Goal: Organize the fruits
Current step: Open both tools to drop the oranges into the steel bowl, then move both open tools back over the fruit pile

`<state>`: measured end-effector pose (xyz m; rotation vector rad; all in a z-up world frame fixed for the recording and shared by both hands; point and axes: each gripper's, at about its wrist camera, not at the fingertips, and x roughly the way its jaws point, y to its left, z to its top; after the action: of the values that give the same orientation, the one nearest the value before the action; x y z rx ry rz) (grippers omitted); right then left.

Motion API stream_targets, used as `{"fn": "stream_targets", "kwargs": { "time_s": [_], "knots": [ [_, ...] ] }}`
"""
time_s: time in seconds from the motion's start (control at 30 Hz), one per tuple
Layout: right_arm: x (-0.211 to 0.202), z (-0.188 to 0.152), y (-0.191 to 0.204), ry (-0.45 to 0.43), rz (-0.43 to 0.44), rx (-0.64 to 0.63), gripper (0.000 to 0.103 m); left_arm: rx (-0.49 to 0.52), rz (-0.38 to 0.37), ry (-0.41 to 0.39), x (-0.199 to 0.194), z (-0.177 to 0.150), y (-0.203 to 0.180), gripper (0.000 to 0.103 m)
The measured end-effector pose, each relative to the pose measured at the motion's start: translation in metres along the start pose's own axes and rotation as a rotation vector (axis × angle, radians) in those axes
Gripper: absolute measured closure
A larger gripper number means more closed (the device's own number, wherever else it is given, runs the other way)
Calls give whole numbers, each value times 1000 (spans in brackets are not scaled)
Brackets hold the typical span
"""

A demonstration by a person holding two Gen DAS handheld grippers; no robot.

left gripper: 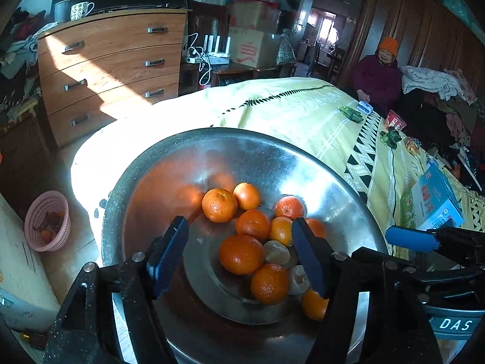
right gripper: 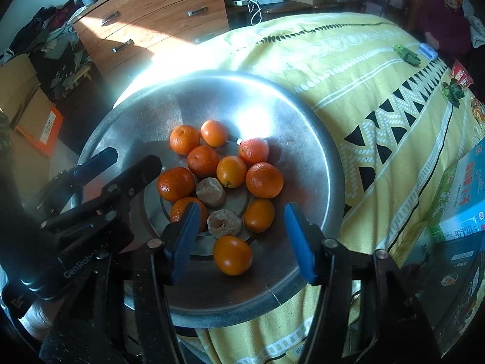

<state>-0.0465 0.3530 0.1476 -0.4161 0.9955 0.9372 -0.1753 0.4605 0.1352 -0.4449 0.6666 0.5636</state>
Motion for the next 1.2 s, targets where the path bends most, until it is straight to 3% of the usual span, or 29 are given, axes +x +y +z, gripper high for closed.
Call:
{"fn": "stream_targets", "kwargs": {
  "time_s": [0.23,0.43,0.63,0.73,0.87,0.97,1.13,1.2],
  "knots": [
    [-48,-9,7,-106,-56,-45,38,15,-19,-45,-24,8,-15,31],
    [-92,-22,6,-210,-154,-84,36,49,-58,-94,-54,13,-43,31],
    [-128,-42,-19,-267,-204,-43,33,118,-127,-143,-87,12,-92,31],
    [-151,-62,-40,-299,-227,-11,32,165,-194,-167,-103,4,-130,26],
    [-199,-112,-88,-372,-238,76,32,284,-353,-175,-123,-22,-201,24],
    [-238,-170,-145,-401,-279,192,32,372,-471,-134,-127,-51,-257,24],
    [-273,-279,-248,-320,-438,450,33,460,-566,-29,-112,-102,-325,24],
    [-275,-317,-278,-294,-461,550,40,495,-589,23,-103,-123,-348,24]
  ]
}}
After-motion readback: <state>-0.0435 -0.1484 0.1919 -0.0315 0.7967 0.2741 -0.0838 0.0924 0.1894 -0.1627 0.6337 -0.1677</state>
